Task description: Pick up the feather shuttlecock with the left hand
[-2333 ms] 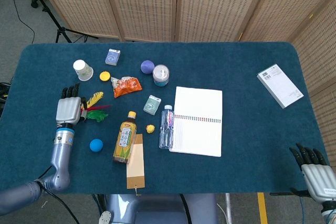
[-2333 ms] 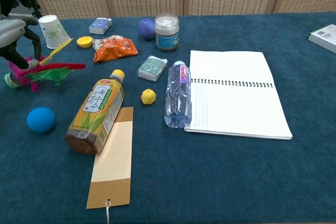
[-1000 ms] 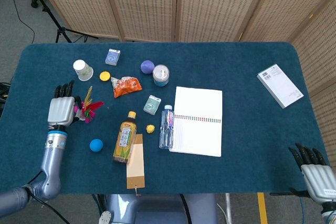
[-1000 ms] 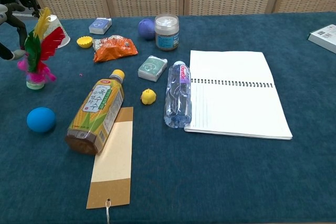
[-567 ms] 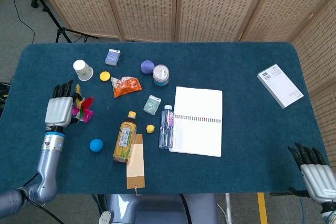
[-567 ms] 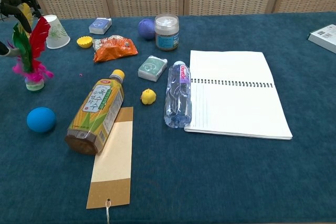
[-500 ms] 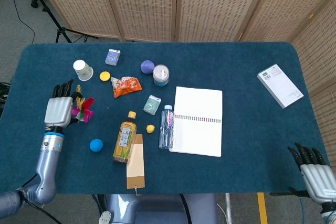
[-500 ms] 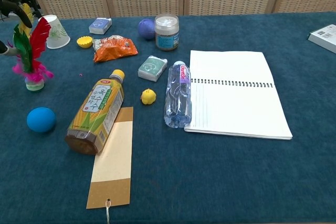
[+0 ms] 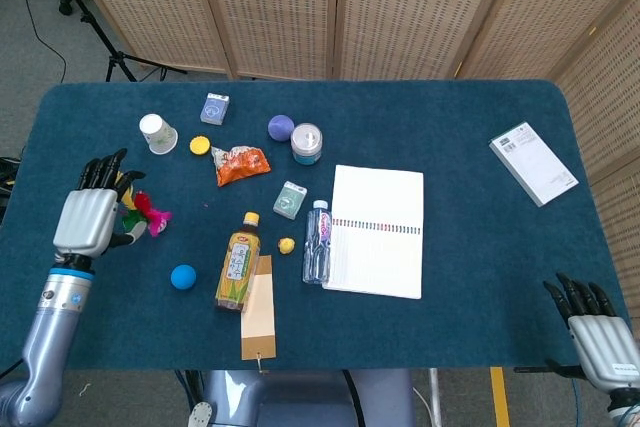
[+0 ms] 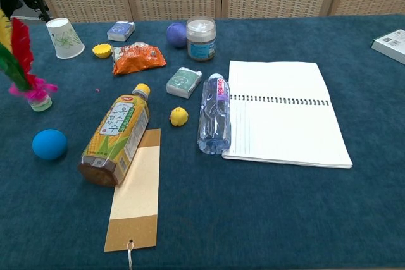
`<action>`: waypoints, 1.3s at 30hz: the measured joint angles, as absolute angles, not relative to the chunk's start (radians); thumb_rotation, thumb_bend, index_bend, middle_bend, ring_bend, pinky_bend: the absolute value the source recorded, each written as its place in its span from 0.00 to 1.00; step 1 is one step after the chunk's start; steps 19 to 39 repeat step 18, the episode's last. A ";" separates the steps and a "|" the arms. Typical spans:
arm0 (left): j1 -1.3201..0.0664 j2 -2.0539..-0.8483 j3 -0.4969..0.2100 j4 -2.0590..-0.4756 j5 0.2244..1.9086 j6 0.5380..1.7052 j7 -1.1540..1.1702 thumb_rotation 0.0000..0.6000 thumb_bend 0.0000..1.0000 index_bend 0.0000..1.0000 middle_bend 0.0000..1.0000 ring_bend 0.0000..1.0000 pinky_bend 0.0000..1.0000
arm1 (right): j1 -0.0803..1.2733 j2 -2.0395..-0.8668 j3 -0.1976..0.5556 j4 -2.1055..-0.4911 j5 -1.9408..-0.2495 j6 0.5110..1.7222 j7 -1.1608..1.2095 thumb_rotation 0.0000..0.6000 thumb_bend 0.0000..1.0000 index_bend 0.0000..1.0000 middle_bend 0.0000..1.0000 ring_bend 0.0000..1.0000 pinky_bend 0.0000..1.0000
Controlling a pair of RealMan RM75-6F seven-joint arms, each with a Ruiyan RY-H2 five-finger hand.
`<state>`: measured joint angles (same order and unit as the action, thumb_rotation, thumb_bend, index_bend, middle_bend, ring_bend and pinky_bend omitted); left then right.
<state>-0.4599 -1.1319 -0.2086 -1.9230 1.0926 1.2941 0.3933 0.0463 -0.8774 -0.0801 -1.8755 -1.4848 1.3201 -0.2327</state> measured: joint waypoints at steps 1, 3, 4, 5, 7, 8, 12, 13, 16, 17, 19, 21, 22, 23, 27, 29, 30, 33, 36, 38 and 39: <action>-0.453 -1.117 -0.205 -1.937 1.107 1.299 0.387 1.00 0.23 0.24 0.00 0.00 0.00 | 0.046 -0.877 -0.080 -1.877 -1.486 1.321 -0.233 1.00 0.00 0.00 0.00 0.00 0.00; -0.436 -1.086 -0.193 -1.965 1.137 1.310 0.373 1.00 0.23 0.21 0.00 0.00 0.00 | 0.045 -0.875 -0.080 -1.880 -1.489 1.324 -0.231 1.00 0.00 0.00 0.00 0.00 0.00; -0.429 -1.073 -0.187 -1.975 1.150 1.314 0.368 1.00 0.23 0.19 0.00 0.00 0.00 | 0.045 -0.874 -0.080 -1.882 -1.491 1.325 -0.231 1.00 0.00 0.00 0.00 0.00 0.00; -0.419 -1.056 -0.177 -1.986 1.167 1.317 0.363 1.00 0.23 0.17 0.00 0.00 0.00 | 0.045 -0.873 -0.080 -1.883 -1.492 1.326 -0.230 1.00 0.00 0.00 0.00 0.00 0.00; -0.404 -1.029 -0.158 -2.001 1.193 1.321 0.358 1.00 0.22 0.12 0.00 0.00 0.00 | 0.044 -0.870 -0.079 -1.885 -1.493 1.329 -0.228 1.00 0.00 0.00 0.00 0.00 0.00; -0.392 -1.010 -0.143 -2.011 1.210 1.322 0.354 1.00 0.23 0.11 0.00 0.00 0.00 | 0.044 -0.869 -0.079 -1.886 -1.493 1.330 -0.227 1.00 0.00 0.00 0.00 0.00 0.00; -0.351 -0.958 -0.089 -2.031 1.270 1.325 0.331 1.00 0.22 0.09 0.00 0.00 0.00 | 0.044 -0.866 -0.074 -1.885 -1.486 1.332 -0.222 1.00 0.00 0.00 0.00 0.00 0.00; -0.342 -0.952 -0.076 -2.032 1.286 1.327 0.326 1.00 0.22 0.09 0.00 0.00 0.00 | 0.044 -0.865 -0.073 -1.884 -1.483 1.333 -0.220 1.00 0.00 0.00 0.00 0.00 0.00; -0.305 -0.943 -0.028 -2.022 1.347 1.340 0.318 1.00 0.23 0.09 0.00 0.00 0.00 | 0.044 -0.863 -0.067 -1.882 -1.473 1.335 -0.216 1.00 0.00 0.00 0.00 0.00 0.00; -0.285 -0.946 -0.006 -2.009 1.376 1.351 0.318 1.00 0.23 0.09 0.00 0.00 0.00 | 0.044 -0.862 -0.064 -1.881 -1.470 1.336 -0.215 1.00 0.00 0.00 0.00 0.00 0.00; -0.270 -0.952 0.010 -1.994 1.399 1.361 0.318 1.00 0.23 0.09 0.00 0.00 0.00 | 0.044 -0.862 -0.061 -1.879 -1.464 1.337 -0.213 1.00 0.00 0.00 0.00 0.00 0.00; -0.270 -0.952 0.010 -1.994 1.399 1.361 0.318 1.00 0.23 0.09 0.00 0.00 0.00 | 0.044 -0.862 -0.061 -1.879 -1.464 1.337 -0.213 1.00 0.00 0.00 0.00 0.00 0.00; -0.270 -0.952 0.010 -1.994 1.399 1.361 0.318 1.00 0.23 0.09 0.00 0.00 0.00 | 0.044 -0.862 -0.061 -1.879 -1.464 1.337 -0.213 1.00 0.00 0.00 0.00 0.00 0.00; -0.270 -0.952 0.010 -1.994 1.399 1.361 0.318 1.00 0.23 0.09 0.00 0.00 0.00 | 0.044 -0.862 -0.061 -1.879 -1.464 1.337 -0.213 1.00 0.00 0.00 0.00 0.00 0.00; -0.270 -0.952 0.010 -1.994 1.399 1.361 0.318 1.00 0.23 0.09 0.00 0.00 0.00 | 0.044 -0.862 -0.061 -1.879 -1.464 1.337 -0.213 1.00 0.00 0.00 0.00 0.00 0.00; -0.270 -0.952 0.010 -1.994 1.399 1.361 0.318 1.00 0.23 0.09 0.00 0.00 0.00 | 0.044 -0.862 -0.061 -1.879 -1.464 1.337 -0.213 1.00 0.00 0.00 0.00 0.00 0.00; -0.270 -0.952 0.010 -1.994 1.399 1.361 0.318 1.00 0.23 0.09 0.00 0.00 0.00 | 0.044 -0.862 -0.061 -1.879 -1.464 1.337 -0.213 1.00 0.00 0.00 0.00 0.00 0.00; -0.270 -0.952 0.010 -1.994 1.399 1.361 0.318 1.00 0.23 0.09 0.00 0.00 0.00 | 0.044 -0.862 -0.061 -1.879 -1.464 1.337 -0.213 1.00 0.00 0.00 0.00 0.00 0.00; -0.270 -0.952 0.010 -1.994 1.399 1.361 0.318 1.00 0.23 0.09 0.00 0.00 0.00 | 0.044 -0.862 -0.061 -1.879 -1.464 1.337 -0.213 1.00 0.00 0.00 0.00 0.00 0.00; -0.270 -0.952 0.010 -1.994 1.399 1.361 0.318 1.00 0.23 0.09 0.00 0.00 0.00 | 0.044 -0.862 -0.061 -1.879 -1.464 1.337 -0.213 1.00 0.00 0.00 0.00 0.00 0.00; -0.270 -0.952 0.010 -1.994 1.399 1.361 0.318 1.00 0.23 0.09 0.00 0.00 0.00 | 0.044 -0.862 -0.061 -1.879 -1.464 1.337 -0.213 1.00 0.00 0.00 0.00 0.00 0.00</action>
